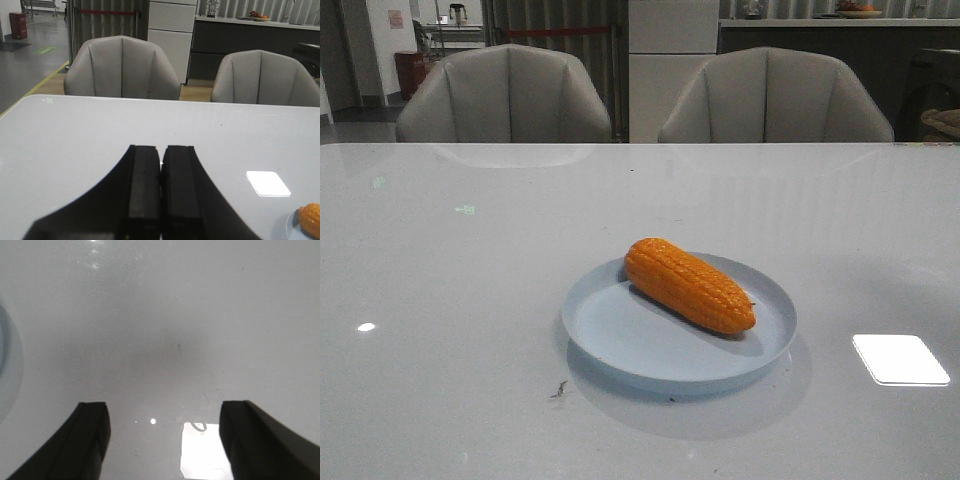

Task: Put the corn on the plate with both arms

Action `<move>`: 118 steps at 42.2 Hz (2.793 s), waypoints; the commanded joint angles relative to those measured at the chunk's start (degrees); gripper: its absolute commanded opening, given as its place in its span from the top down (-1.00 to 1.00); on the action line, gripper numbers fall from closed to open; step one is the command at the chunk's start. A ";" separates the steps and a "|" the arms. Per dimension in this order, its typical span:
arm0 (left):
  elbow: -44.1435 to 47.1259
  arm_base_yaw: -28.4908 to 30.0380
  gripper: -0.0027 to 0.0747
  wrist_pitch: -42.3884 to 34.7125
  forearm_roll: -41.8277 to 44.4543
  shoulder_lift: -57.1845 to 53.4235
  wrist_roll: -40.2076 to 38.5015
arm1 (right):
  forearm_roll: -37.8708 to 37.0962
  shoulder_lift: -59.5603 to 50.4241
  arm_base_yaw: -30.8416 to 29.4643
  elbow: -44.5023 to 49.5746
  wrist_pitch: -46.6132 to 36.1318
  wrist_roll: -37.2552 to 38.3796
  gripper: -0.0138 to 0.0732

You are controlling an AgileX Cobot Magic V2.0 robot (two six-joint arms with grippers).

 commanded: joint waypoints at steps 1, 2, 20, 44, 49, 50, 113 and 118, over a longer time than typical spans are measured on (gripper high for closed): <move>0.35 -0.13 0.69 -5.45 -0.71 -0.59 -0.48 | 0.15 -1.75 -0.34 -1.31 -2.46 -0.43 -0.63; 0.80 -0.13 0.69 -5.45 -0.71 -0.59 -0.48 | 0.15 -1.75 -0.34 -1.31 -2.46 -0.43 -0.63; 10.74 -0.35 0.69 -5.45 -0.71 -5.28 -0.48 | 0.20 -1.75 -0.34 -1.31 -2.46 -0.43 -0.63; 15.89 -0.24 0.69 1.85 -0.71 -29.77 -0.48 | 0.20 -1.69 -0.34 -1.31 -2.53 -0.43 -0.63; 15.89 -0.24 0.69 1.70 -0.71 -30.12 -0.48 | 0.20 -1.75 -0.34 -1.31 -2.32 -0.43 -0.63; 15.89 -0.24 0.69 1.65 -0.71 -30.12 -0.48 | 0.20 -1.75 -0.34 -1.31 -2.32 -0.43 -0.63; 15.89 -0.24 0.69 1.53 -0.71 -29.90 -0.48 | 3.60 -13.22 -0.14 -0.52 -4.79 -0.43 0.63; 15.89 -0.24 0.69 1.53 -0.71 -29.90 -0.48 | 3.43 -18.11 -0.14 2.80 -4.73 -0.43 0.63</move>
